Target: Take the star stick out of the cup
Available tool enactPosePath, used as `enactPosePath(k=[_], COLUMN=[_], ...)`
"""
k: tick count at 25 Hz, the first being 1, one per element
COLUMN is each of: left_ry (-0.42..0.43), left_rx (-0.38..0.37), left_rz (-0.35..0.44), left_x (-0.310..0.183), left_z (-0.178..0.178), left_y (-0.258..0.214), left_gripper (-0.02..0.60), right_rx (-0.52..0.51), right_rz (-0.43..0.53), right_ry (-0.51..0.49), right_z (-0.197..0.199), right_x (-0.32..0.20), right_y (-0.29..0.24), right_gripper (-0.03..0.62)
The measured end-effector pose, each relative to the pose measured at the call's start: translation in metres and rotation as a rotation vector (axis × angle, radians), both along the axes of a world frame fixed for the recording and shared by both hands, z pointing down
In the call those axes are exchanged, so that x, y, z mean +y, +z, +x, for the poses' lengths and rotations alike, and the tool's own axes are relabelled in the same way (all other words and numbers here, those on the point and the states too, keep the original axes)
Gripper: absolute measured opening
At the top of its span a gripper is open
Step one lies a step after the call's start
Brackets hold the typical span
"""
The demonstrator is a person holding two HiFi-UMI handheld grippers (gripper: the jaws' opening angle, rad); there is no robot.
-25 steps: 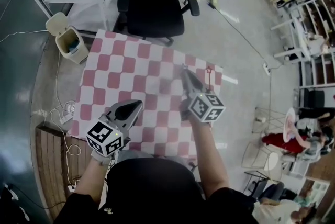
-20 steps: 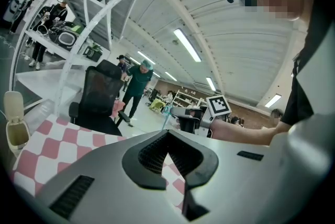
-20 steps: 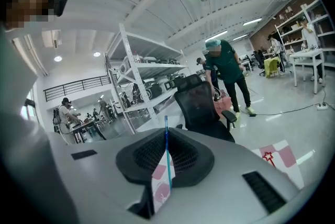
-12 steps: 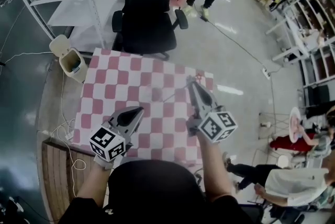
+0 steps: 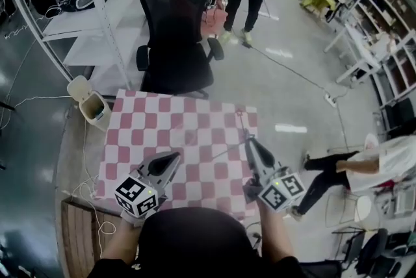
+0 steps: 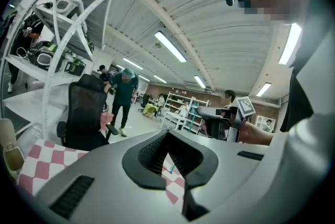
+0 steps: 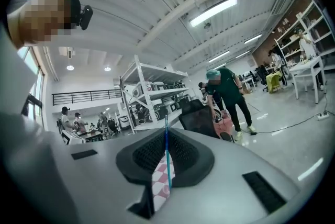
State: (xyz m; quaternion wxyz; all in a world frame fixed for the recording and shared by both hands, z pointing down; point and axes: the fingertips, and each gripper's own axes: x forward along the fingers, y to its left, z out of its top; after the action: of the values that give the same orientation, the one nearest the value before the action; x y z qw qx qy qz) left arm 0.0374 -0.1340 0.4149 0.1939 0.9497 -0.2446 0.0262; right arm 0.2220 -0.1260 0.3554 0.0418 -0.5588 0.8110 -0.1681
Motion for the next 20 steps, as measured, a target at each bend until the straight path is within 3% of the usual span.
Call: enactPosePath(k=[9, 20], left_ry=[0.025, 0.053], left_rx=[-0.019, -0.022], left_rz=[0.023, 0.031], left_x=[0.019, 0.035], left_z=[0.011, 0.024], left_y=[-0.013, -0.017], left_gripper=[0.040, 0.038], right_rx=[0.020, -0.008], right_rz=[0.032, 0.033], right_ry=[0.039, 0.065], right_z=[0.015, 0.019], right_x=[0.051, 0.071], right_y=[-0.003, 0.002], right_gripper=[0.028, 0.028])
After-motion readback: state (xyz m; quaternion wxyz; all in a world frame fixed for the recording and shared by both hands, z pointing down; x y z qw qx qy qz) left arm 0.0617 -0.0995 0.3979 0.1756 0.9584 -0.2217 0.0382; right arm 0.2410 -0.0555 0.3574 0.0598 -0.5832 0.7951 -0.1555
